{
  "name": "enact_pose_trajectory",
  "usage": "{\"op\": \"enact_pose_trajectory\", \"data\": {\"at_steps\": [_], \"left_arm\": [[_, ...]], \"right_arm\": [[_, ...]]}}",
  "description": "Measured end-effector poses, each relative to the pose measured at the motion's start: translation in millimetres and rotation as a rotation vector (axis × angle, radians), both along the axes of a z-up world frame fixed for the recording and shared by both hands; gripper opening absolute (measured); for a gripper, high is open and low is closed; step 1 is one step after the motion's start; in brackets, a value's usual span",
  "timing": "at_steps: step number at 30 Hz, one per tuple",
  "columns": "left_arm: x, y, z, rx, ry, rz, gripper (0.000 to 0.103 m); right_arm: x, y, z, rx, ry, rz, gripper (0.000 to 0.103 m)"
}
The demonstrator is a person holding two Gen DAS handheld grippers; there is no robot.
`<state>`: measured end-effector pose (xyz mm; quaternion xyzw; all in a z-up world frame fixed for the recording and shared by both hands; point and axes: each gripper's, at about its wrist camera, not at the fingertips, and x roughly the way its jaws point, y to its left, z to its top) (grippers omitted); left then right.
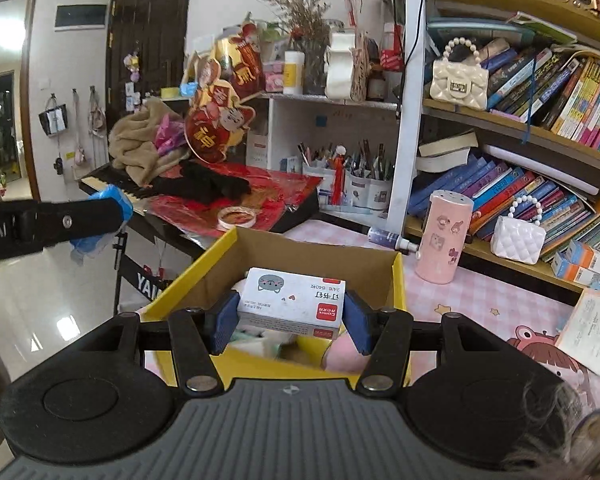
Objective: Organize objects
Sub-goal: 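Lift and carry the glue stick and card box over the yellow box with both grippers, then open both grippers to drop the glue stick and card box into the box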
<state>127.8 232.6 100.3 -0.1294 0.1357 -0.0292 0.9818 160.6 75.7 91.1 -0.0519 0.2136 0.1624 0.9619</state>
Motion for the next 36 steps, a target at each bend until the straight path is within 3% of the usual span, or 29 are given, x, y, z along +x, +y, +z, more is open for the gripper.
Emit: {"op": "enact_pose_trajectory", "data": {"at_steps": [13,20,25,36], "left_arm": [[62.1,-15.6,-24.4,0.077,0.129,0.01,0.026],[100.4,-32.3,-44.4,0.174,0.271,-0.047,0.026],[125.3,-38.3,-61.2,0.145,0.385,-0.072,0.026],[137.1,-43.0,-86.6,0.129,0.499,-0.097,0.026]], "right_arm": [[64.7,-2.7,-33.1,-0.071,0.124,0.051,0.054],[83.4,-2.3,-52.2,-0.126,0.199,0.098,0.054],[104.3,-0.3,-61.7,-0.149,0.28,0.121,0.054],[124.4,-2.9,-71.9,-0.17,0.337,0.124,0.054]]}}
